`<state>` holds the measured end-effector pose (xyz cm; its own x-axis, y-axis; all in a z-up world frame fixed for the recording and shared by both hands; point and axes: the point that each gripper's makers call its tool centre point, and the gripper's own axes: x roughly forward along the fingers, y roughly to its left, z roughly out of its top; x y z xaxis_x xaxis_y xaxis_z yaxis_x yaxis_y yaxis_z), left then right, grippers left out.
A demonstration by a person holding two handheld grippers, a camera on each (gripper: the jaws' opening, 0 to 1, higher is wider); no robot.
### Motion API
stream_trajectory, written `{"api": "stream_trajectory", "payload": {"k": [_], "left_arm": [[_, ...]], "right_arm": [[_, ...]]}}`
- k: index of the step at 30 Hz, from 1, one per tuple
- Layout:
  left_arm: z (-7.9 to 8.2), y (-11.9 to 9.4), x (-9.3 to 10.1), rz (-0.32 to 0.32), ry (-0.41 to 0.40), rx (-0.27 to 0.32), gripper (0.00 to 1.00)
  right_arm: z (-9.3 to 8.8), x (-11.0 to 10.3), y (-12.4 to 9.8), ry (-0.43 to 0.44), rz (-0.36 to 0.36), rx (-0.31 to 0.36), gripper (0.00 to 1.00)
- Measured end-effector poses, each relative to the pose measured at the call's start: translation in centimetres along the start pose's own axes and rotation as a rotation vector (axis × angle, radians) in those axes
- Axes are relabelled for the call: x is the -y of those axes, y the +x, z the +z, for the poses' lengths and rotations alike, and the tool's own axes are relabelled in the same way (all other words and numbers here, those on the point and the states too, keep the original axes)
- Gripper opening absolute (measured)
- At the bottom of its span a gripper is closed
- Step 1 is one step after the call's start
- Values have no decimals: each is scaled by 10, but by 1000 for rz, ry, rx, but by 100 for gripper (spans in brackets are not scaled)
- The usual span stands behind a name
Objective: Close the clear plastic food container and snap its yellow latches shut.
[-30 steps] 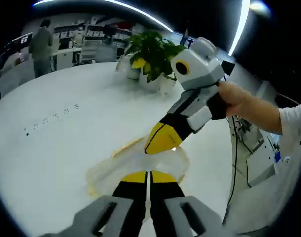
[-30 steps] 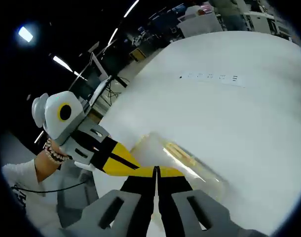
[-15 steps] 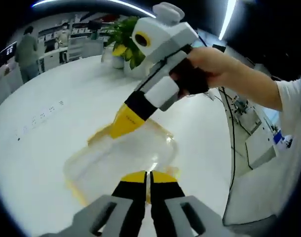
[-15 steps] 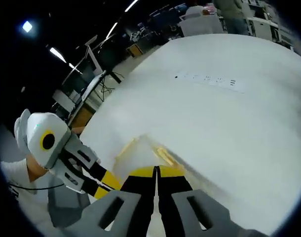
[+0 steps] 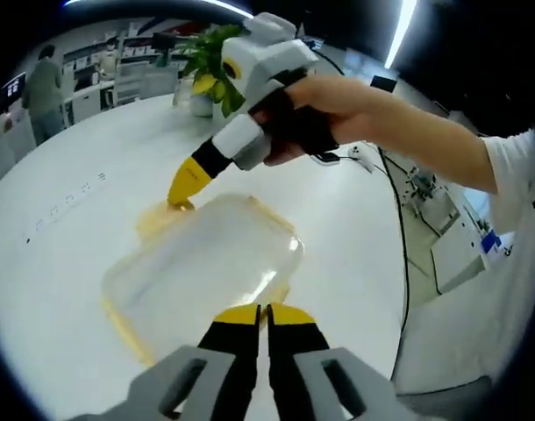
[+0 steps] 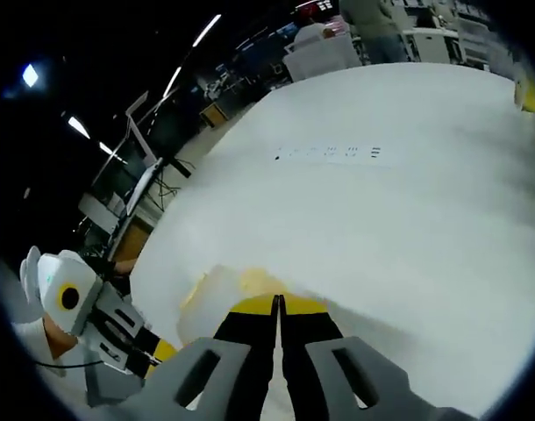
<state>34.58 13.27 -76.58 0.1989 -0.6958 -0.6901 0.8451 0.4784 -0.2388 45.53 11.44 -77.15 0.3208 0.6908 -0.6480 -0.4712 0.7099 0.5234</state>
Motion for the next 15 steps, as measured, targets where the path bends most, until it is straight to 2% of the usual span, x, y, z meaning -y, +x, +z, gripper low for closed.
{"api": "stream_trajectory", "payload": {"k": [3, 6, 10, 15], "left_arm": [[0, 0, 1, -2, 2, -6, 0], [-1, 0, 1, 10, 11, -10, 0], [-1, 0, 1, 11, -3, 0, 0], [-2, -1, 2, 15, -2, 4, 0]], "right_arm": [[1, 5, 1, -2, -19, 15, 0], [-3, 9, 3, -10, -25, -5, 0], [-3, 14, 2, 66, -26, -7, 0], [2, 10, -2, 37, -30, 0, 0]]}}
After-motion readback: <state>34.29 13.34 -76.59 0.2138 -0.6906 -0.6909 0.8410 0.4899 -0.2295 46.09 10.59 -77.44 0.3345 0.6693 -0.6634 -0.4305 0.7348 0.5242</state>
